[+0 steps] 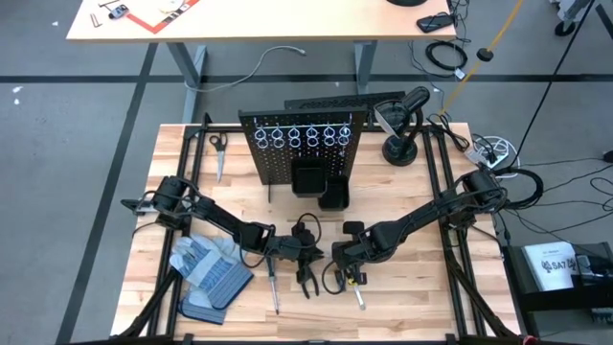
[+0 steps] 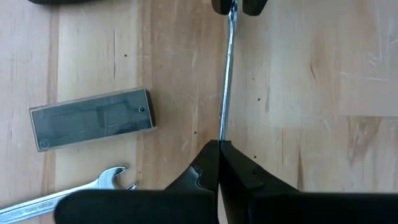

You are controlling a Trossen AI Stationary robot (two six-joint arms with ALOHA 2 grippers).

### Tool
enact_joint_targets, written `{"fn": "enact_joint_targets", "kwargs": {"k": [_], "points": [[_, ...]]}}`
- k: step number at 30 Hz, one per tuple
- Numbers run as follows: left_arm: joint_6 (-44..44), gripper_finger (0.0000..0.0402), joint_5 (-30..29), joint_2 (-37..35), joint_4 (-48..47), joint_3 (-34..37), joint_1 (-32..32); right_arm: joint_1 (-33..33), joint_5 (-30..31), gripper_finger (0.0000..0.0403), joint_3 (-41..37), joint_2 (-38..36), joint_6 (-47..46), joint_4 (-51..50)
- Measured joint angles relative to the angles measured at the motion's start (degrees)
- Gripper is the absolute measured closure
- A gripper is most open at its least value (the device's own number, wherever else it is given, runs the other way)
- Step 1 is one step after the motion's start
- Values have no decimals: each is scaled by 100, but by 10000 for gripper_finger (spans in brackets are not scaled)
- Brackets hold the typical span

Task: Hang tools onto peg board
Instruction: Hang the right silver wrench on the black pegboard

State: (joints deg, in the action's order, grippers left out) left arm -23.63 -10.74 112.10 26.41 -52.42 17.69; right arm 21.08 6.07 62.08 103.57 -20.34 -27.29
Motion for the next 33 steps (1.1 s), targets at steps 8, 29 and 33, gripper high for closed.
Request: {"fn": "enact_joint_targets", "kwargs": {"k": [8, 29, 33], "points": [[310, 336, 0, 0, -2, 0, 14, 2, -11, 402, 11, -9, 0, 7], [465, 252, 25, 167, -311, -7, 14, -7, -37, 403, 20, -17, -2, 9], [453, 252, 107, 428, 87, -7, 14, -9, -39, 403, 22, -20, -21, 13]]}}
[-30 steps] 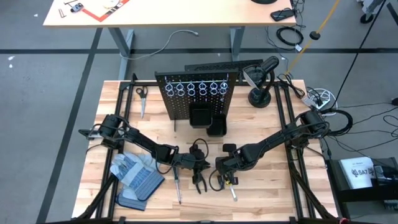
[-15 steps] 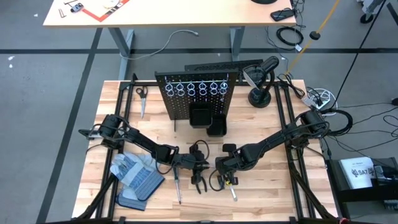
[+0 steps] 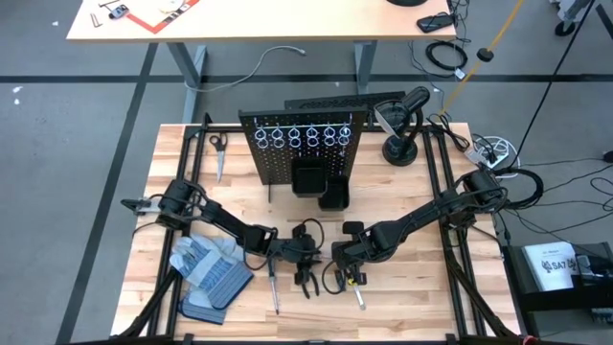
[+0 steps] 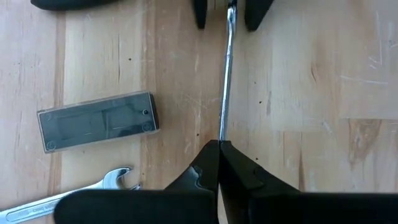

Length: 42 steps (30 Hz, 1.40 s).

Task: Hang tools onto peg board
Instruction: Hang the right silver wrench on the black pegboard

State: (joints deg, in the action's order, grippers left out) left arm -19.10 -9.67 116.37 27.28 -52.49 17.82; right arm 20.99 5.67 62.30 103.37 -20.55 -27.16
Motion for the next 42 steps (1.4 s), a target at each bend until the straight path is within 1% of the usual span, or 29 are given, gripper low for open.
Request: {"fn": "enact_joint_targets", "kwargs": {"k": [3, 6, 8, 12, 15, 21, 25, 27, 30, 34, 37, 39, 42], "points": [[-2, 258, -52, 91, 230, 0, -16, 0, 0, 403, 0, 0, -25, -3], [-1, 280, -109, 103, 261, 0, -32, 0, 0, 403, 0, 0, -40, -4], [-4, 308, -123, 103, 220, 0, -50, 0, 0, 403, 0, 0, -40, -2], [9, 378, -193, 142, 219, -2, -61, -3, 16, 403, 0, 0, -46, -12], [44, 383, -234, 143, 125, -11, -59, -2, 0, 403, 0, 0, -72, -2], [466, 383, -377, 153, 174, -17, -4, 0, 22, 403, 0, 0, -53, 22], [602, 383, -409, 132, 133, -22, 22, 14, 84, 399, 0, -19, 44, 332], [602, 383, -409, 91, 56, -22, 22, 41, 199, 388, 0, -56, 127, 528], [605, 383, -410, 30, -40, -22, 26, 87, 369, 361, 121, -105, 345, 620], [608, 383, -406, -71, -159, -11, 26, 87, 236, 310, 558, -105, 525, 615], [616, 383, -381, -185, -183, -7, 50, 96, -18, 273, 996, -106, 864, 605], [645, 383, -384, -298, -165, -2, 79, 113, -325, 256, 1347, -107, 1205, 624], [679, 383, -391, -523, -165, -4, 122, 126, -1088, 240, 1899, -107, 1713, 644]]}}
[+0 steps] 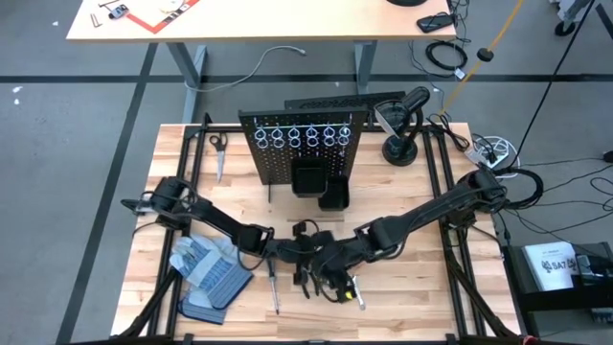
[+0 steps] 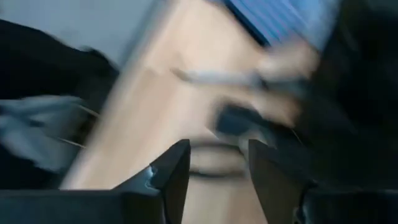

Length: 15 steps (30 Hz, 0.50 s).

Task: Hang tools onto peg board
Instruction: Hang the right silver wrench on the black pegboard

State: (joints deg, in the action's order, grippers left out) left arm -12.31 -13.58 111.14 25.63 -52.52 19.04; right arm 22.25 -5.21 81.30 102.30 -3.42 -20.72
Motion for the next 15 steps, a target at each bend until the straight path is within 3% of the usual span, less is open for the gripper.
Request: {"fn": "enact_joint_targets", "kwargs": {"k": [6, 15], "points": [[111, 383, -22, -593, -276, -10, 148, -1, -1516, 239, 1000, 0, 467, -14], [267, 383, -42, -1353, -506, -10, 405, -1, -1771, 240, 1574, -2, 503, 3]]}}
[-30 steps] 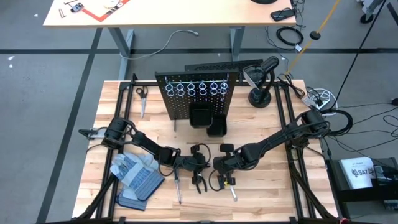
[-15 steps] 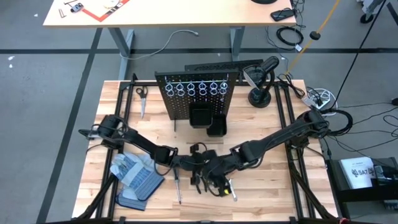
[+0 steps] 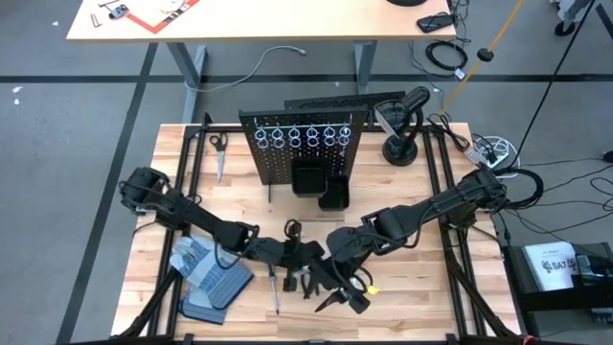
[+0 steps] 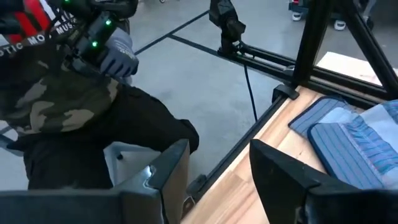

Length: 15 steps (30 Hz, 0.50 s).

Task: Hang tools onto peg board
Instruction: Hang the right silver wrench on the black pegboard

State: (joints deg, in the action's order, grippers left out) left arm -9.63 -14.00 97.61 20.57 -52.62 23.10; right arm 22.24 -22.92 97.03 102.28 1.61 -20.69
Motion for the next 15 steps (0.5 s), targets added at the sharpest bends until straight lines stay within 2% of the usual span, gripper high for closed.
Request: {"fn": "enact_joint_targets", "kwargs": {"k": [9, 13, 15], "points": [[99, 383, -22, -174, -28, 0, 92, 10, 161, 241, 0, 2, -362, -11], [99, 383, 5, -214, -10, 0, 104, 17, 1253, 241, 0, 2, -1059, -20], [97, 383, 7, -217, 1, 0, 104, 7, 1612, 241, 0, 2, -1417, -15]]}}
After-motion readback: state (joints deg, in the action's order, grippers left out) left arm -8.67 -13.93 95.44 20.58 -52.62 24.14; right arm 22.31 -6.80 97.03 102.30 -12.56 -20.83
